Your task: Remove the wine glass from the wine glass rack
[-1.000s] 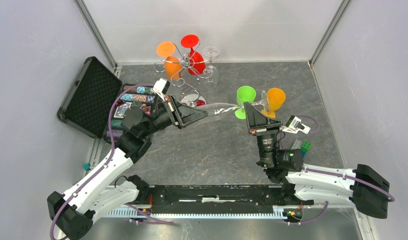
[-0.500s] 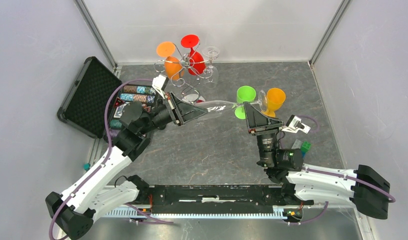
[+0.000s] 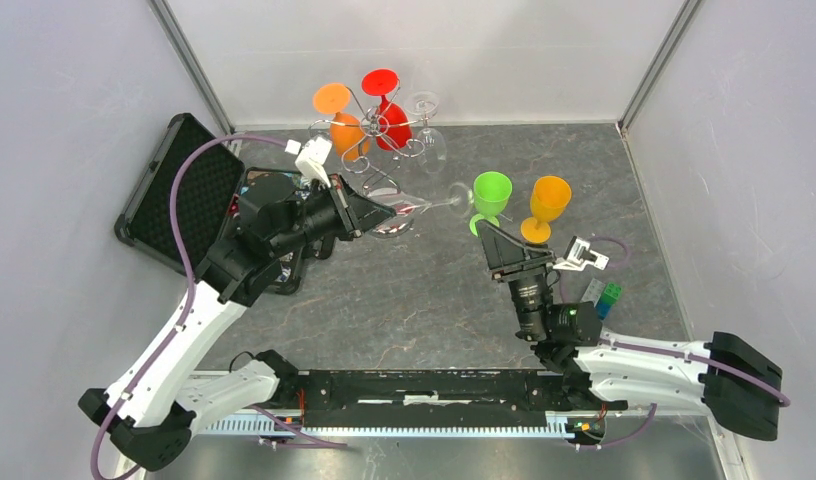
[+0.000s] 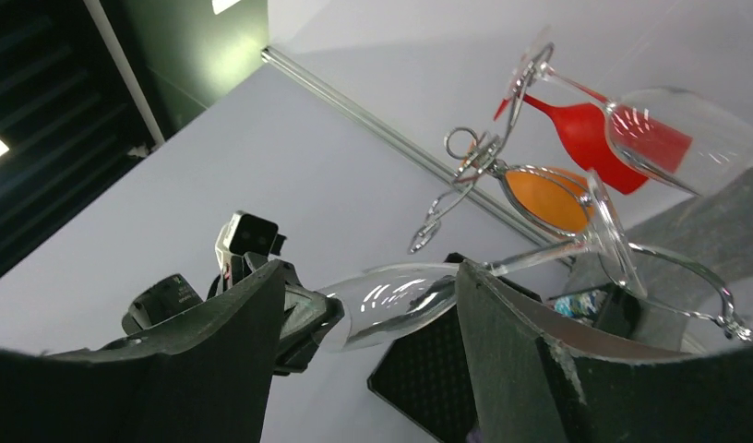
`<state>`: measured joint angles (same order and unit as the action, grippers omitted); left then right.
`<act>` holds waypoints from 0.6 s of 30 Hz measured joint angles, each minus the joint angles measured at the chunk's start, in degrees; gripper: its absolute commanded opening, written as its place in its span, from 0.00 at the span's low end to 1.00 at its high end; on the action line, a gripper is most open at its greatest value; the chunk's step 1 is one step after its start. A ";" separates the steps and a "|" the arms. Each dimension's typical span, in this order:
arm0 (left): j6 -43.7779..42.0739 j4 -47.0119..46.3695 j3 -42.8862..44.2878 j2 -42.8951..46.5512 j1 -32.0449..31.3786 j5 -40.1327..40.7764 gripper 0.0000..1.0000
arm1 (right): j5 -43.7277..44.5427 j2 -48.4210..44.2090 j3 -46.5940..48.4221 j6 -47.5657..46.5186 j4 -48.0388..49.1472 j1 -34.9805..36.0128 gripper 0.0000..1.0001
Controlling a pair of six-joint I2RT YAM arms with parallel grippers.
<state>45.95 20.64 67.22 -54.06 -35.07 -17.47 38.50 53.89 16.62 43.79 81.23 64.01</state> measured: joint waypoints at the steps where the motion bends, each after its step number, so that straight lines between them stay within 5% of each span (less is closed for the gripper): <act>1: -1.90 2.67 0.74 -0.42 0.00 1.09 0.02 | -0.17 -0.70 -0.66 0.61 -1.60 0.00 0.71; 10: -12.15 20.90 5.33 -7.43 -0.81 9.03 0.02 | 0.79 -11.37 -1.64 -6.21 -17.22 0.00 0.74; 18: -16.96 30.05 20.35 -24.44 -11.72 21.07 0.02 | 7.21 -22.03 0.39 -21.81 -35.45 0.02 0.74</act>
<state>28.99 50.70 87.57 -78.50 -46.78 3.60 45.71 31.86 17.02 21.98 45.78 64.03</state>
